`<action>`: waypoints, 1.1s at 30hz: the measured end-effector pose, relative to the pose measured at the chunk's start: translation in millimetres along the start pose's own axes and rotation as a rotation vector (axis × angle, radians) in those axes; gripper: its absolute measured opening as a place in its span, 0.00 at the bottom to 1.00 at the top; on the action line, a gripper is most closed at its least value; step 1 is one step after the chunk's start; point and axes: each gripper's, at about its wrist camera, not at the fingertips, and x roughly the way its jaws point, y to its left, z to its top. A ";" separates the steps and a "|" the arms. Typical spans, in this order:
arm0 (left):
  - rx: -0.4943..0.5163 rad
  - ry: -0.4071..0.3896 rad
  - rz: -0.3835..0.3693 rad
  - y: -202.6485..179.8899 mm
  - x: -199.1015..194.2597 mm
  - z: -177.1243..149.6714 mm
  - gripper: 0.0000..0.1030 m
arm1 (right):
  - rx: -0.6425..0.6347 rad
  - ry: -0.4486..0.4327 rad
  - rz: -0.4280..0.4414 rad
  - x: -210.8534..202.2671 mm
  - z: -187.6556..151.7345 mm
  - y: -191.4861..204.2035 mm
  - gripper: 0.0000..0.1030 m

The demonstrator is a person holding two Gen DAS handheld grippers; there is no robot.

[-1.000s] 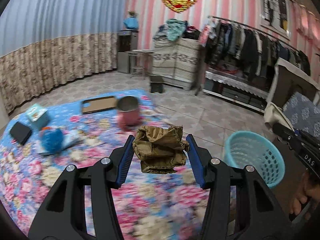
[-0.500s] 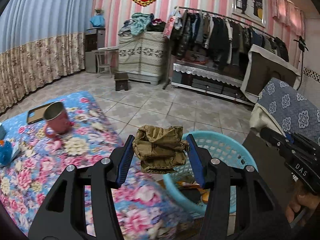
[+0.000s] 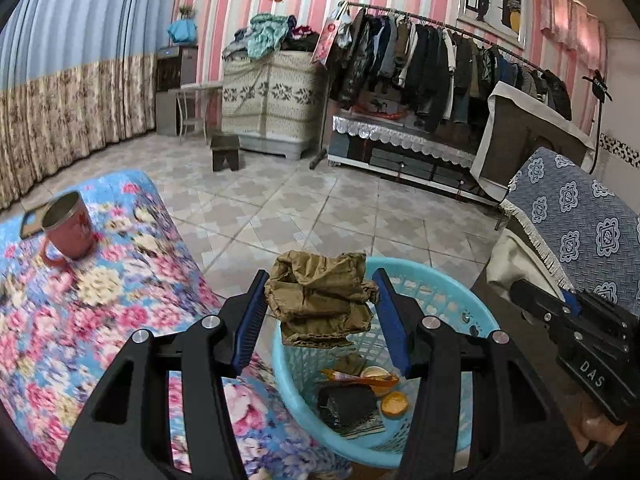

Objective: Collect trash
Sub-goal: 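Open both tools to drop the brown and beige cloths into the basket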

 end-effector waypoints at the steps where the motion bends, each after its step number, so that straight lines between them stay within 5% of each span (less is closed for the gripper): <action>1: 0.002 0.005 0.000 -1.8 3.5 -1.0 0.50 | 0.003 0.001 -0.001 0.2 -1.4 -0.3 0.18; 9: 0.013 0.022 -0.027 -10.7 18.4 -4.8 0.53 | 0.033 0.005 -0.019 1.6 0.5 -6.4 0.23; 13: 0.017 0.016 -0.032 -13.3 19.0 -4.5 0.67 | 0.053 0.000 -0.019 1.7 1.4 -11.6 0.36; 24: -0.011 -0.003 -0.044 -6.5 10.6 0.4 0.78 | 0.049 -0.004 -0.009 0.0 3.8 -7.8 0.37; 28: -0.029 -0.014 -0.050 -0.1 3.4 4.1 0.92 | 0.046 -0.013 -0.010 -2.4 6.6 -4.2 0.37; 33: -0.025 -0.036 -0.031 11.1 -10.7 8.7 0.92 | 0.044 -0.021 -0.010 -3.4 11.5 3.5 0.38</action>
